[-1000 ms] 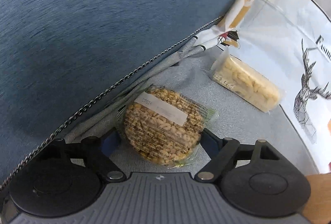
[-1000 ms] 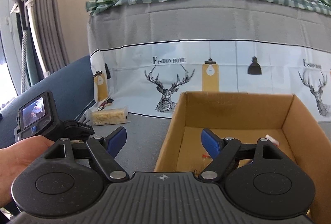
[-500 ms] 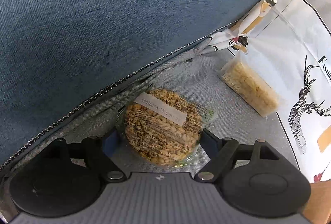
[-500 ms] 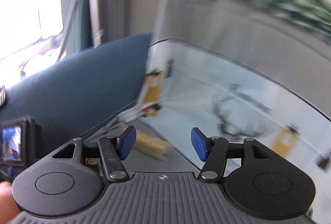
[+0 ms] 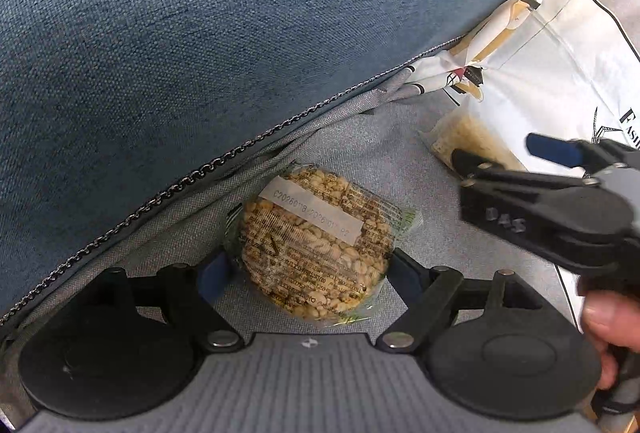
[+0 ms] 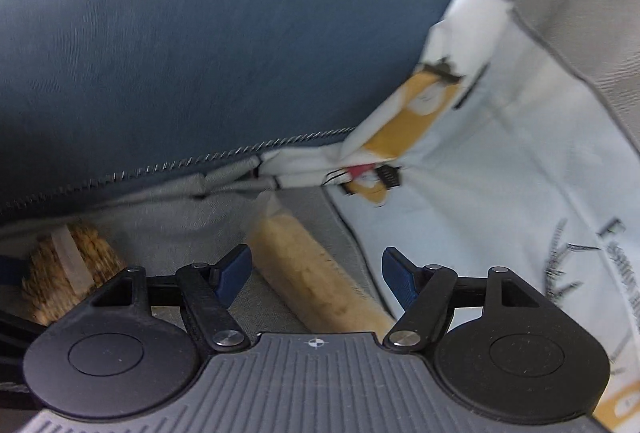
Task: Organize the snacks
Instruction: 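Grasp the rice cracker bar with the right tool while the left tool grasps the round peanut cake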
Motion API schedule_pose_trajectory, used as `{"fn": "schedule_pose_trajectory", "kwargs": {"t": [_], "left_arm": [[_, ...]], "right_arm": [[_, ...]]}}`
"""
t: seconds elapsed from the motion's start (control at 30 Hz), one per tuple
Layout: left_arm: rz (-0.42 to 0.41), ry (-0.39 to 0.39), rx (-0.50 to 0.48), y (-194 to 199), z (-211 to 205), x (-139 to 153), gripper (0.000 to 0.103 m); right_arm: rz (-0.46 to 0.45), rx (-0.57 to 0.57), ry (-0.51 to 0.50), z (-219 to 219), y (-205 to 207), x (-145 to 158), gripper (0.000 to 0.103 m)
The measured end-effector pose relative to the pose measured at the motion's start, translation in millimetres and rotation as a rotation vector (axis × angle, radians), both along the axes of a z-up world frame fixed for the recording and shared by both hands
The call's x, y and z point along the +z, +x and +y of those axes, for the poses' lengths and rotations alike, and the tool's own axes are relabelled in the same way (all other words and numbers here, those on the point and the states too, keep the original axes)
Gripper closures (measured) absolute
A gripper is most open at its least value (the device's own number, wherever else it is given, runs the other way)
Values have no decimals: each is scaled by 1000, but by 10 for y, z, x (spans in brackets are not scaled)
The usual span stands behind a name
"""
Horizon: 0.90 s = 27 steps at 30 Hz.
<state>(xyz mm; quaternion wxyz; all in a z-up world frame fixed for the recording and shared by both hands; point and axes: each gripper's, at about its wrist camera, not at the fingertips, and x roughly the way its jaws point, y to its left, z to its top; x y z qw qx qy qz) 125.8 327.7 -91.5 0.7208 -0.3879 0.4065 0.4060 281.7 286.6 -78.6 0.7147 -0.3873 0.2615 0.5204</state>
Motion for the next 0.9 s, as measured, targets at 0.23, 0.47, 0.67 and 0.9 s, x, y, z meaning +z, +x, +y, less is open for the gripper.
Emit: {"fn": "schedule_pose_trajectory", "kwargs": {"t": [0.23, 0.47, 0.67, 0.9], "left_arm": [[7, 6, -2, 11, -15, -5, 17], [3, -1, 8, -15, 3, 7, 17], [-6, -21, 17, -26, 52, 24, 17], [-5, -34, -9, -54, 98, 44, 17]], "right_arm": [[32, 3, 0, -47, -26, -99, 67], [170, -228, 59, -454, -30, 71, 73], [331, -619, 134, -1042, -226, 198, 73], [483, -865, 282, -1630, -752, 182, 73]]}}
